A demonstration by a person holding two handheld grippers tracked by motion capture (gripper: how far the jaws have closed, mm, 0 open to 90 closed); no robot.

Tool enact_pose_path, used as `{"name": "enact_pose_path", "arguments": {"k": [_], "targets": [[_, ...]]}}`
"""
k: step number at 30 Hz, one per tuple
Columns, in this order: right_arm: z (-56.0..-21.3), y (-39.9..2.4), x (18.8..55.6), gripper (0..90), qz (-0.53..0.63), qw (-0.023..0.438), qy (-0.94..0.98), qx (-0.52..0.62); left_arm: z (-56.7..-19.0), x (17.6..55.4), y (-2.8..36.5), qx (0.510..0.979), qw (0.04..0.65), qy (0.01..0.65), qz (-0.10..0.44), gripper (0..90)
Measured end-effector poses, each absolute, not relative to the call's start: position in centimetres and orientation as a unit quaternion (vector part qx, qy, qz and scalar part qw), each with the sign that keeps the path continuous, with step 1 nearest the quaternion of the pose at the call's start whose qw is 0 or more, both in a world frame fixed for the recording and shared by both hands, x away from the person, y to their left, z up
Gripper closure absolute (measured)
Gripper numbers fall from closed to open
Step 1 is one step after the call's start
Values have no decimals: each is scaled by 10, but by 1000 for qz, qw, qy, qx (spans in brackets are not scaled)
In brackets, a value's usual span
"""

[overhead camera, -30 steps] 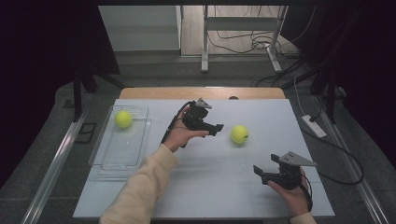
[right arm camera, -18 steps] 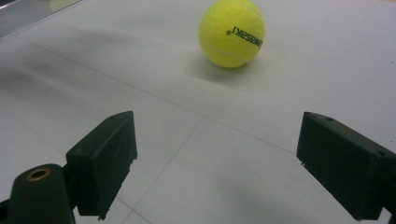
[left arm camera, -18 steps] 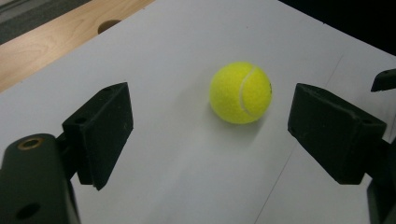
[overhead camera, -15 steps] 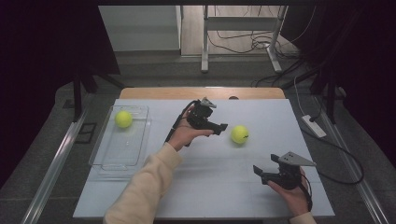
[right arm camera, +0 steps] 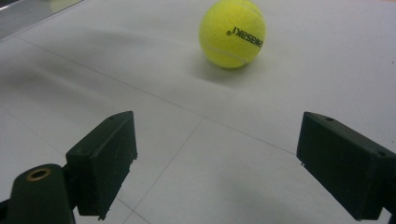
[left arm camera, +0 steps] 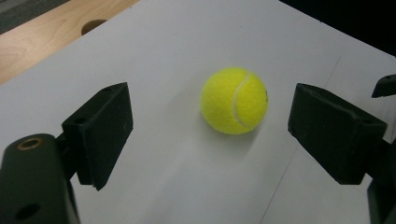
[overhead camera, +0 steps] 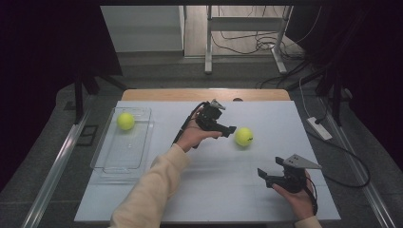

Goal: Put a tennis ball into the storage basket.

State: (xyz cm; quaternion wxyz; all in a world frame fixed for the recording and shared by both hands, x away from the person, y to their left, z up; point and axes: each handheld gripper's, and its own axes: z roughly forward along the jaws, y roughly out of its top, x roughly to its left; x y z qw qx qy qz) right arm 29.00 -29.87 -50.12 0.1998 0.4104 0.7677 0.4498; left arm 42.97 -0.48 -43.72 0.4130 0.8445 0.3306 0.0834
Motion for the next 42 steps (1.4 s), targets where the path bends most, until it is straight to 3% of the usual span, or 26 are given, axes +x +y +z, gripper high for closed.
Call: {"name": "enact_pose_path", "arguments": {"k": [42], "targets": [[-502, -298, 289, 123, 446, 201, 771, 406, -459, 447, -48, 858, 398, 322, 44, 143]]}}
